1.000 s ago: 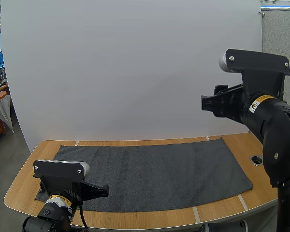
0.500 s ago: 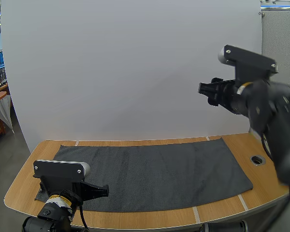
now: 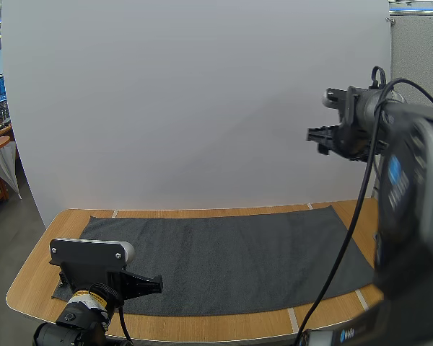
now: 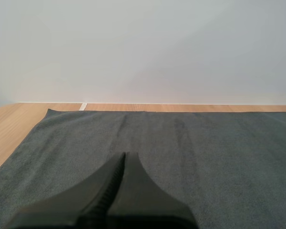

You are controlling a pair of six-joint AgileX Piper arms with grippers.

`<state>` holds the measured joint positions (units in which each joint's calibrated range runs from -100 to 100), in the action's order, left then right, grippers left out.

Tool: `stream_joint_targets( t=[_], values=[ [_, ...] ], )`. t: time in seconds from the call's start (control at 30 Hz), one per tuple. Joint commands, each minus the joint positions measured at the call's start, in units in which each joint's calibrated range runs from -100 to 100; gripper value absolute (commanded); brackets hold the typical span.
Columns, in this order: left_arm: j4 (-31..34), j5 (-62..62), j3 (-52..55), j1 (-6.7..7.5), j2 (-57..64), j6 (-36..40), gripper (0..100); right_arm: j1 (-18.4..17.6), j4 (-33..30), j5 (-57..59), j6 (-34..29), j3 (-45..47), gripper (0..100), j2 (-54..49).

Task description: Fold the towel

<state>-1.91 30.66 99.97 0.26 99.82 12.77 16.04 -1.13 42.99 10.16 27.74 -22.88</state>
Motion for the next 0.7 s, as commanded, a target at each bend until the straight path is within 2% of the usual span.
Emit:
stream_joint_targets(
  t=[0.0,0.13,0.23,0.3,0.4,0.53,0.67],
  values=[
    [-0.86,-1.3,0.03,0.17,0.18,0.27,0,2.43,5.02,-1.48,6.86,-3.23,100,4.75],
    [-0.86,-1.3,0.03,0.17,0.18,0.27,0,4.33,14.99,2.47,18.37,-7.02,100,11.42],
    [-0.86,-1.3,0.03,0.17,0.18,0.27,0,5.05,23.96,8.81,28.61,-10.26,100,16.32],
    [-0.86,-1.3,0.03,0.17,0.18,0.27,0,5.06,27.71,13.86,33.58,-12.85,100,19.46],
    [-0.86,-1.3,0.03,0.17,0.18,0.27,0,5.06,29.55,18.78,37.96,-17.03,100,23.66],
    [-0.86,-1.3,0.03,0.17,0.18,0.27,0,5.2,28.9,24.78,42.36,-24.86,100,28.68],
    [-0.86,-1.3,0.03,0.17,0.18,0.27,0,5.75,28.61,31.25,43.94,-32.88,100,34.03]
  ],
)
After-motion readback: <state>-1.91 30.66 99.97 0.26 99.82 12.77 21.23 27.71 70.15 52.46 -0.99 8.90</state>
